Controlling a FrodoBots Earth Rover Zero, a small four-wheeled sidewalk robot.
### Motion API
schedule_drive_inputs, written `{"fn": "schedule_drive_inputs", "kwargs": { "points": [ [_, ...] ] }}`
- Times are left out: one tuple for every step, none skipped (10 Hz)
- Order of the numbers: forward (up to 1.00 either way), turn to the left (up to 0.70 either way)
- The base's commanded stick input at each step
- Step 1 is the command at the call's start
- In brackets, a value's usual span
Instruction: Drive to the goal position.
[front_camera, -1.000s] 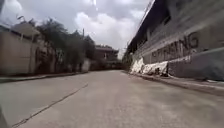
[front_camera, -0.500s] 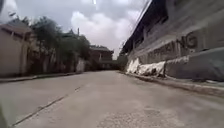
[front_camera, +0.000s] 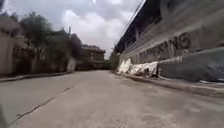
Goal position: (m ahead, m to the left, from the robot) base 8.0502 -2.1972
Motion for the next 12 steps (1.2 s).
{"fn": "schedule_drive_inputs", "kwargs": {
  "points": [
    [0.50, 0.01],
    [0.50, 0.01],
    [0.50, 0.01],
    [0.50, 0.01],
    [0.50, 0.01],
    [0.50, 0.01],
    [0.50, 0.01],
    [0.50, 0.01],
    [0.50, 0.01],
    [0.50, 0.01],
    [0.50, 0.01],
    [0.50, 0.01]
  ]
}}
